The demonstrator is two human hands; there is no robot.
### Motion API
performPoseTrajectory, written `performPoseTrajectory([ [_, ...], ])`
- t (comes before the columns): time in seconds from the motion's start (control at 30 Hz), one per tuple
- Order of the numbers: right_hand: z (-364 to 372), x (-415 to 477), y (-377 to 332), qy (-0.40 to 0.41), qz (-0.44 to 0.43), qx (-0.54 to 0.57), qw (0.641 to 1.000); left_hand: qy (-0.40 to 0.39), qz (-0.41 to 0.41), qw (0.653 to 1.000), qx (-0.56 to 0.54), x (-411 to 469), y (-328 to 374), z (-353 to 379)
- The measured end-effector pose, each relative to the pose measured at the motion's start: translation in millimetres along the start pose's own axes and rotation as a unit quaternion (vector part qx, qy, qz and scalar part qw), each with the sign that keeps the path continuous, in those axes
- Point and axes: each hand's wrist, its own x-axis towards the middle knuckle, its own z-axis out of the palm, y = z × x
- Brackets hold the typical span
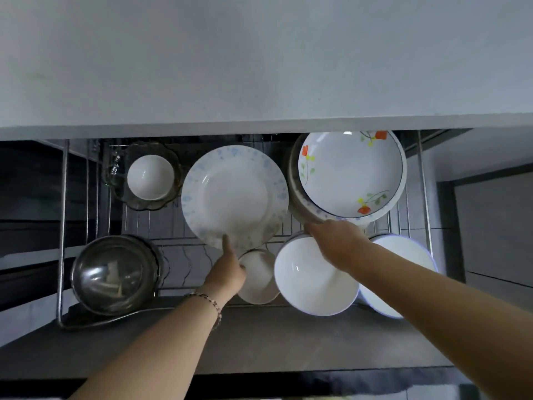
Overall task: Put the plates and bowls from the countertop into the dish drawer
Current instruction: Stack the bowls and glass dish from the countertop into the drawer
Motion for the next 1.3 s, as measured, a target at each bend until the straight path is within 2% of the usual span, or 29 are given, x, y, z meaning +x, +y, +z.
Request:
performPoseTrajectory([
  [0.1,4,10,-4,-0.020,0.001,-0.017,1.000,0.102,0.021,0.994,0.024,3,-1,10],
  [0.17,6,14,-7,-0.026,-0.004,-0.028,0.999,0.113,0.009,0.993,0.021,0,-1,17],
  [0.27,8,21,-10,-0.041,-0.019,-0.042,0.998,0.094,-0.044,0.994,-0.015,-1,-5,26],
  [0.37,9,26,-15,-0.055,-0.038,-0.063,0.996,0.064,-0.077,0.995,-0.006,8,-15,23],
  [0.6,26,42,-31,-0.086,-0.038,-0.102,0.990,0.039,-0.055,0.997,0.037,20,-36,5],
  [0.73,34,58,-25,-0.102,0.003,-0.050,0.994,0.007,-0.030,0.999,0.020,23,-34,5],
  [0.87,37,70,-30,-0.102,0.022,-0.045,0.994,-0.011,0.000,1.000,0.026,23,-32,4],
  [1.07,45,82,-22,-0.050,0.040,-0.048,0.997,-0.039,0.021,0.998,0.048,26,-35,-1],
  [1.27,53,72,-16,0.012,-0.030,-0.054,0.998,-0.034,0.019,0.998,0.053,25,-34,2],
  [1.3,55,69,-15,0.043,-0.044,-0.058,0.996,-0.032,0.018,0.998,0.053,25,-34,2],
])
